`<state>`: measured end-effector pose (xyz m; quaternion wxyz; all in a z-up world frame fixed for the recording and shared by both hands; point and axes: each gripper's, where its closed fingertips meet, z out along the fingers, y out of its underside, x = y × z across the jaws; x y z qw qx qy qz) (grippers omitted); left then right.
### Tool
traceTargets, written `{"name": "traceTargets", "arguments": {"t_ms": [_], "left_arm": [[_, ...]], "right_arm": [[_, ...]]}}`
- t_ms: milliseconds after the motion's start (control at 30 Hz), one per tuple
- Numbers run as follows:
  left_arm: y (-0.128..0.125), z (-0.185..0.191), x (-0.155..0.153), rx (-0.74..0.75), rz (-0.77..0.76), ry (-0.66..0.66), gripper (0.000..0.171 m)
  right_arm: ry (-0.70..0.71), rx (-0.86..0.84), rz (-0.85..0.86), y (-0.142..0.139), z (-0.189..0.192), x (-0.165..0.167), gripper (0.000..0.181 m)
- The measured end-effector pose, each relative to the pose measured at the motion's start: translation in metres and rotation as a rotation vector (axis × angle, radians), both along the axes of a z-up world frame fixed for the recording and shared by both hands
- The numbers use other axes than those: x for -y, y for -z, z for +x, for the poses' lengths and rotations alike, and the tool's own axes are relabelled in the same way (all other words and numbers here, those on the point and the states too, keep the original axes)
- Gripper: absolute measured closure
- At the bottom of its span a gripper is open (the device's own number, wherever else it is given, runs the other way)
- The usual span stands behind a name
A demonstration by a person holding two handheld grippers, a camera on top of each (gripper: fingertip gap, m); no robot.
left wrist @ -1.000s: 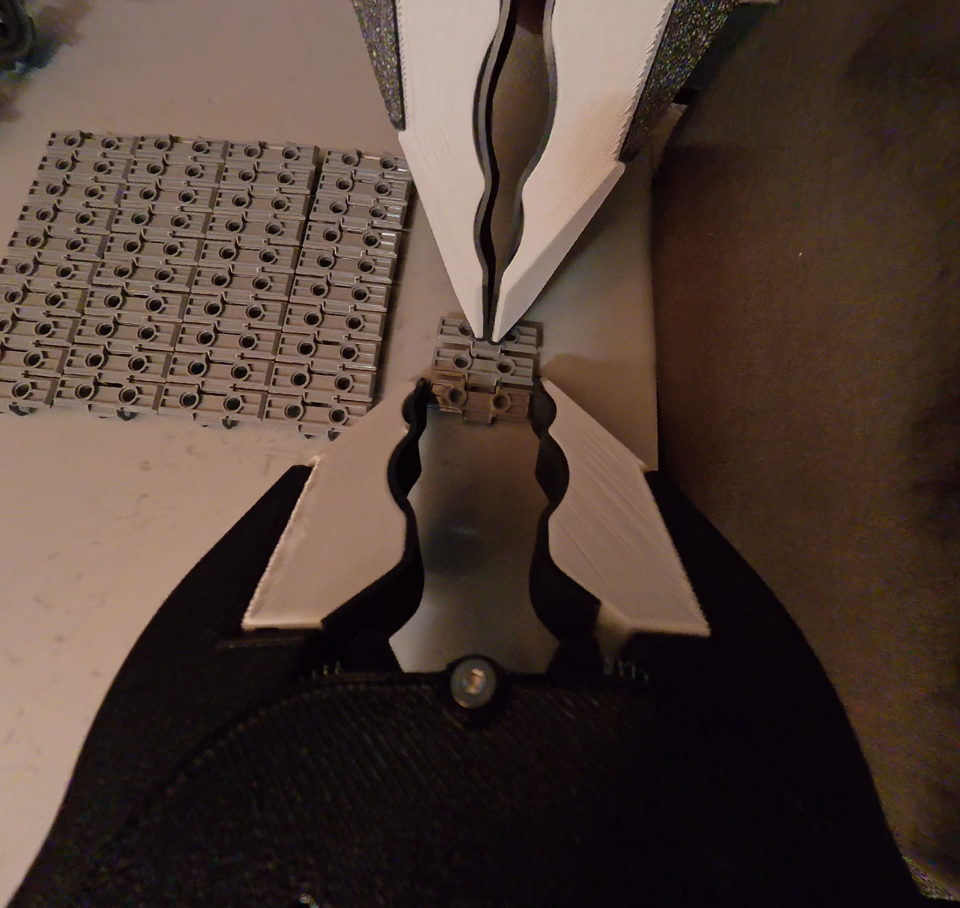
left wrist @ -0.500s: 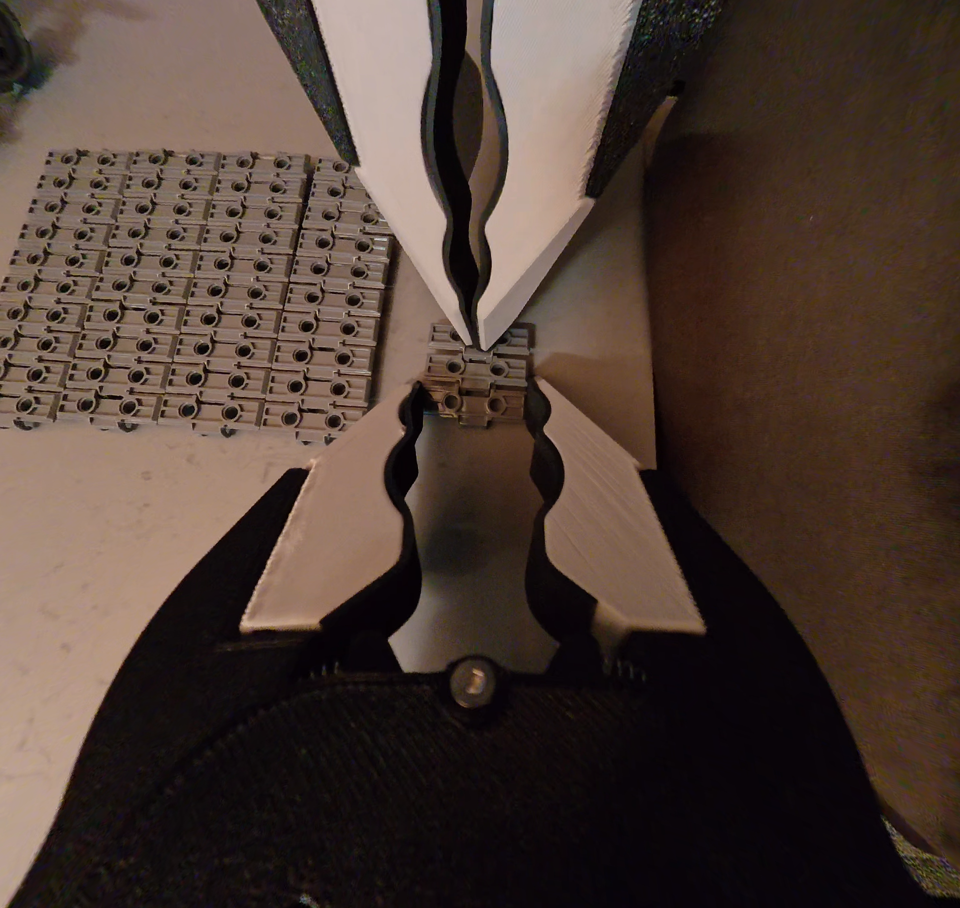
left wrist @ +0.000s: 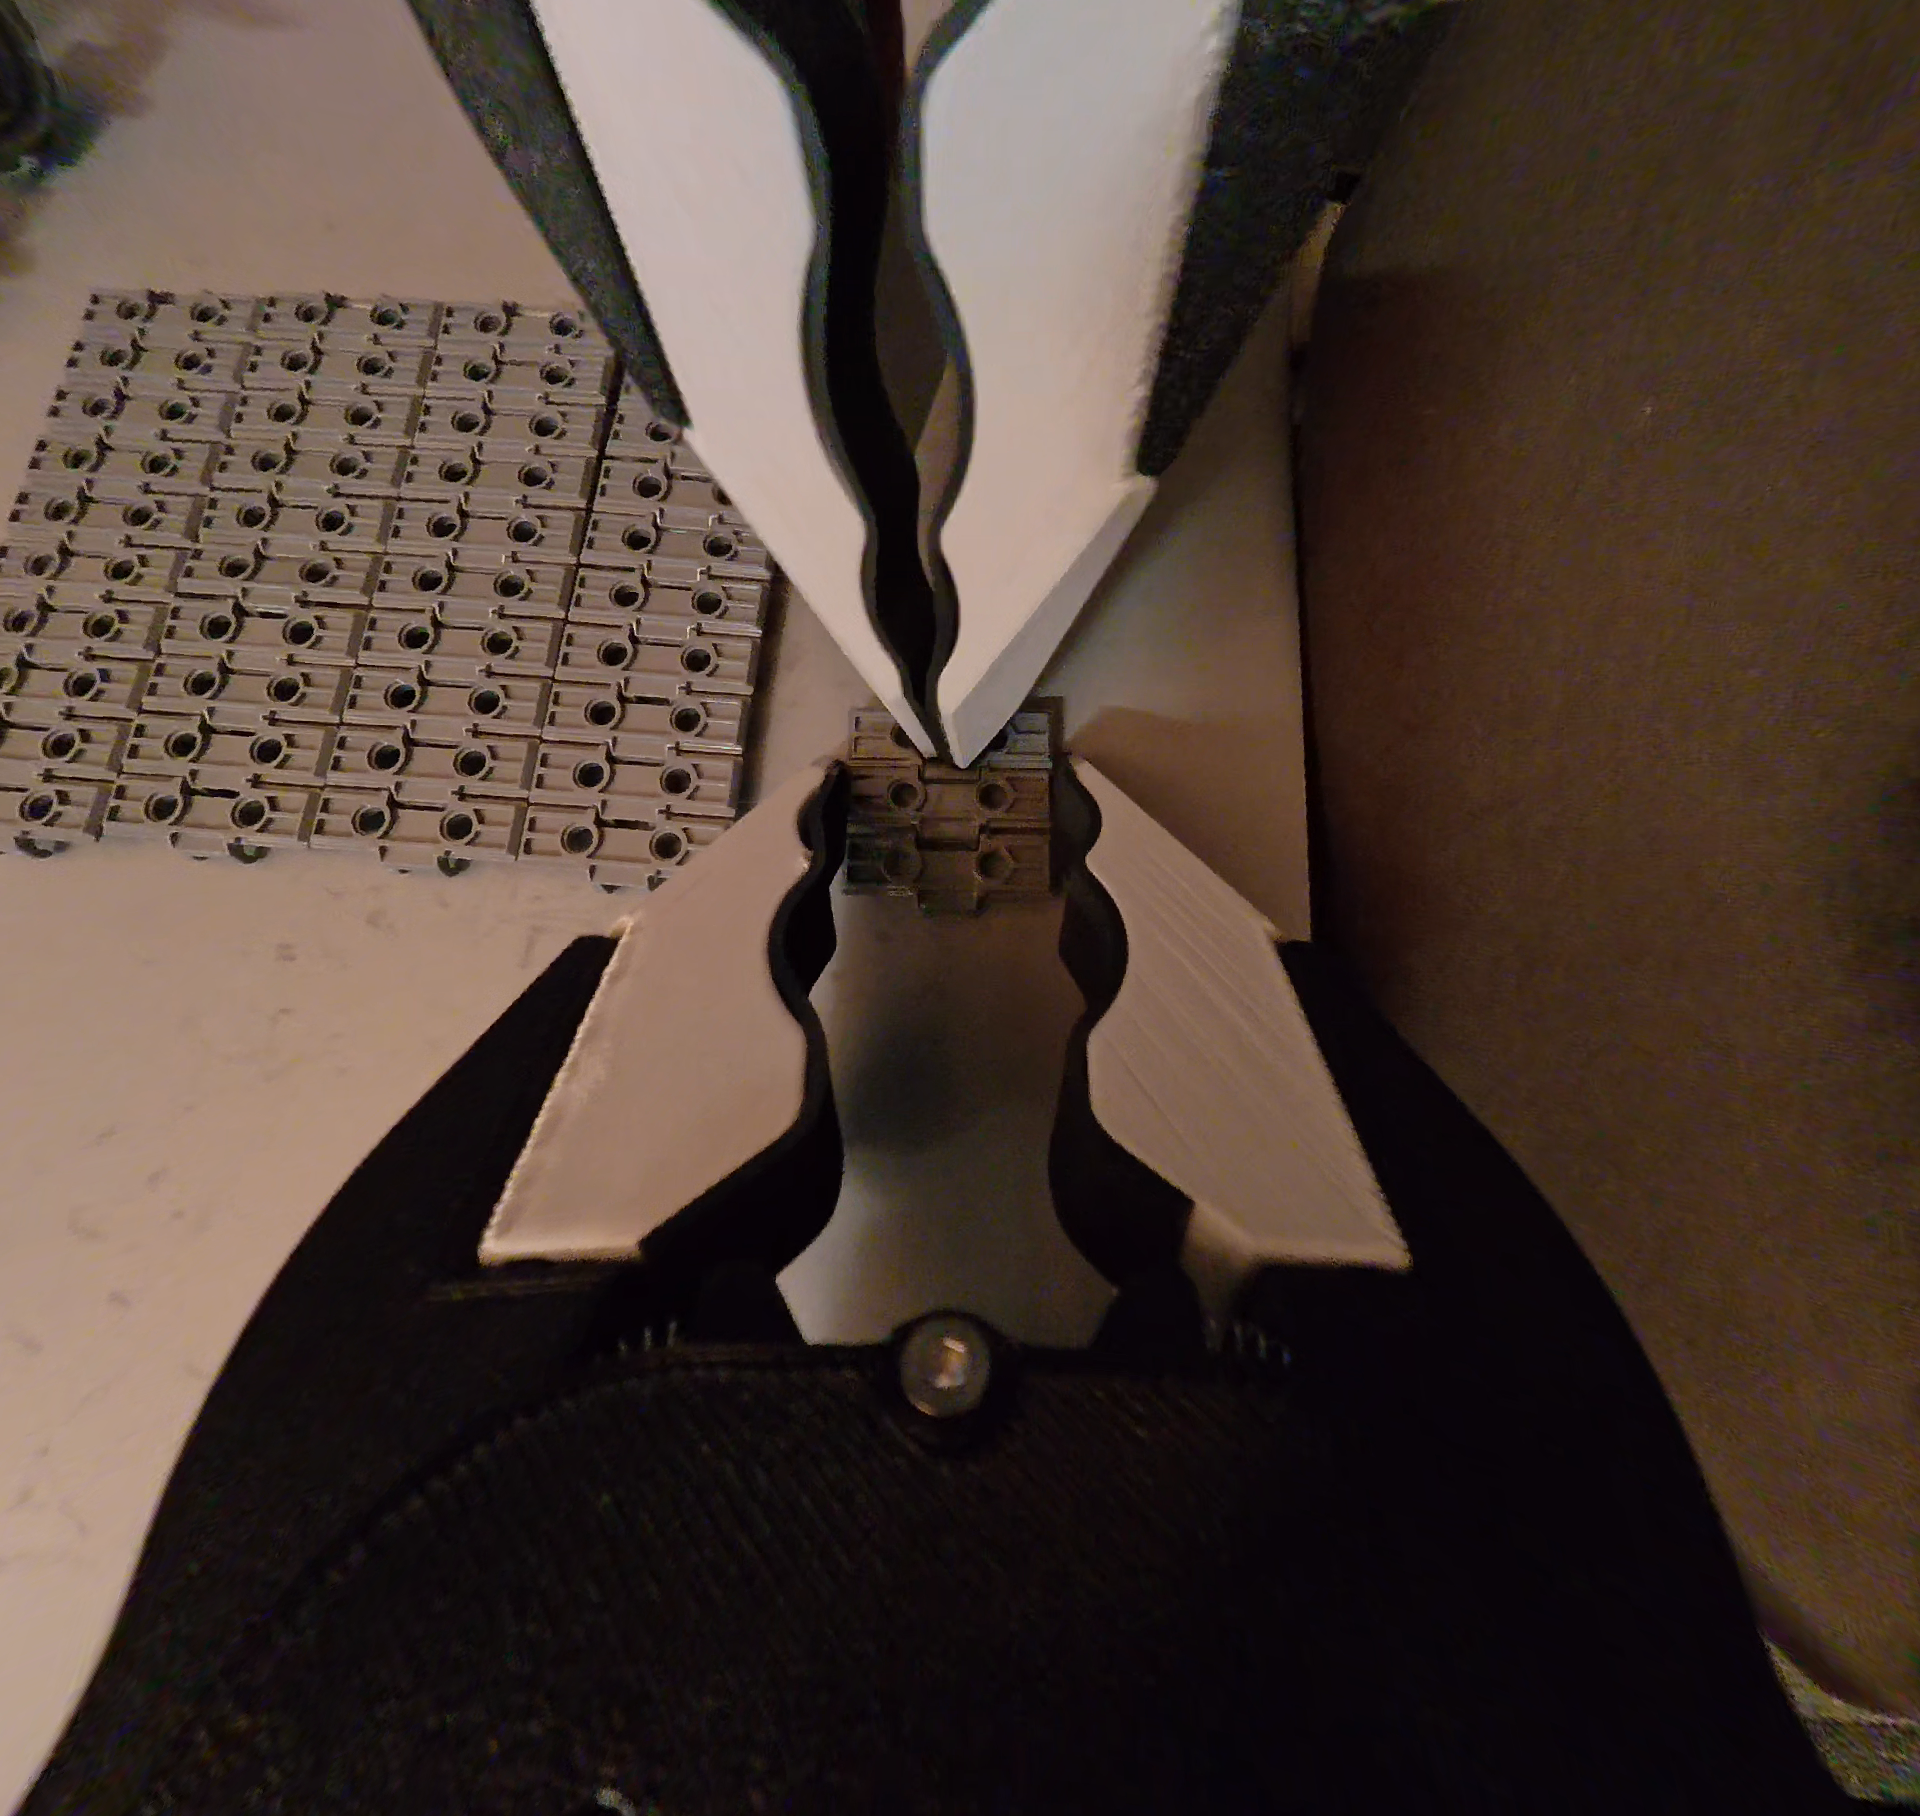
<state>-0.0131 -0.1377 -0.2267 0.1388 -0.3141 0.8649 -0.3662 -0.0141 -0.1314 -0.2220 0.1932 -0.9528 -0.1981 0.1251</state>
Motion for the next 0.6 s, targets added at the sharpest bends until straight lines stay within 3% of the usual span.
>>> {"name": "traceTargets", "arguments": {"t_ms": [133,333,500,600], "left_arm": [[0.0,0.0,-0.001,-0.01,-0.004,-0.019,0.133],[-0.001,-0.003,-0.004,-0.034,0.004,-0.033,0.132],[-0.037,-0.007,-0.016,-0.014,-0.135,-0.068,0.132],[-0.05,0.003,-0.033,0.035,-0.124,-0.128,0.132]], "right_arm": [[-0.002,0.044,0.063,0.0,0.001,0.0,0.181],[0.071,-0.117,0.098,-0.002,0.001,0.004,0.181],[0.131,-0.159,0.148,-0.008,0.011,0.012,0.166],[0.153,-0.191,0.198,-0.016,0.017,0.011,0.162]]}}
